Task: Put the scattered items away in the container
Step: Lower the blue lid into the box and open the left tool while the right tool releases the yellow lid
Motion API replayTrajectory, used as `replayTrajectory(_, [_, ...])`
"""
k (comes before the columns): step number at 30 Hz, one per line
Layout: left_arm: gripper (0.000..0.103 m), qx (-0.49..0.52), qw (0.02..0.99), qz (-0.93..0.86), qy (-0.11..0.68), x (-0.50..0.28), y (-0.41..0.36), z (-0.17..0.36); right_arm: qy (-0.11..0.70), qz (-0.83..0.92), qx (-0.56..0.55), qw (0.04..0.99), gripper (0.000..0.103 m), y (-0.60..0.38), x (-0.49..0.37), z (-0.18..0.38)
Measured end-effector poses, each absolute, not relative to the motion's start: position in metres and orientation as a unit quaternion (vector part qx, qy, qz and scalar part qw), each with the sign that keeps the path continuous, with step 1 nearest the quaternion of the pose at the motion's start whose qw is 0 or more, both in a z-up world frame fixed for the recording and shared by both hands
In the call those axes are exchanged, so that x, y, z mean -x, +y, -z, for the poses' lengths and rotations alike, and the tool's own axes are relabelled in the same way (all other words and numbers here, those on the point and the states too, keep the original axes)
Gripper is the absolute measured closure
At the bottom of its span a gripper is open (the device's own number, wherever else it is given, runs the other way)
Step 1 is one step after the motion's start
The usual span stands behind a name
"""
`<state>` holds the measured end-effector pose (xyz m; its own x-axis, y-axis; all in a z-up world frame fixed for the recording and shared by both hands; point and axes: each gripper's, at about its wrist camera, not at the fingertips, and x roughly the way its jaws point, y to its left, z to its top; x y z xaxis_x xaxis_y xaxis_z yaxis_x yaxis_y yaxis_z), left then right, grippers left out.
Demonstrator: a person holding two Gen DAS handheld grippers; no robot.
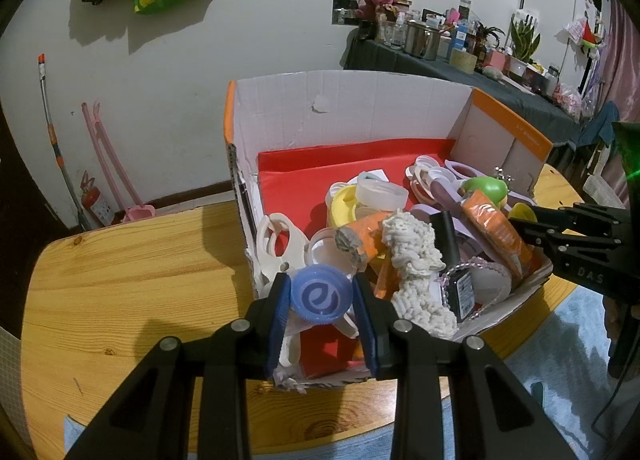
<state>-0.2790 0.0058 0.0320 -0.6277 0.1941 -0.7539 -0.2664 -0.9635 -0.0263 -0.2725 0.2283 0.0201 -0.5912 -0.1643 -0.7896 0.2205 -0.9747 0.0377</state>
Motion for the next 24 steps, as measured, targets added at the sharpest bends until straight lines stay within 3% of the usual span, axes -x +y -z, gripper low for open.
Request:
replayTrajectory(6, [0.069,0.411,0.130,-0.901,0.045,0.2776,0.0085,-0.0340,0.032,0.891,-0.439,0.106,0.071,0.2292,0.2726,-0.0203])
replayTrajectory(8, [0.069,0.410,0.129,-0.902,0.045,0.2770,0.0090,-0.0348,0.032,0.893,-0.437,0.103,0.060,0.2294,0.2727,-0.0207])
replayTrajectory(10, [0.068,0.410,0.131,-0.901,0.045,0.2767,0.0096,-0.0350,0.031,0.895,-0.433,0.100,0.057,0.2313,0.2723,-0.0220])
replayTrajectory(24, [0.066,0.409,0.135,-0.901,0.043,0.2757,0.0105,-0.0364,0.029,0.897,-0.429,0.102,0.054,0.2312,0.2717,-0.0257])
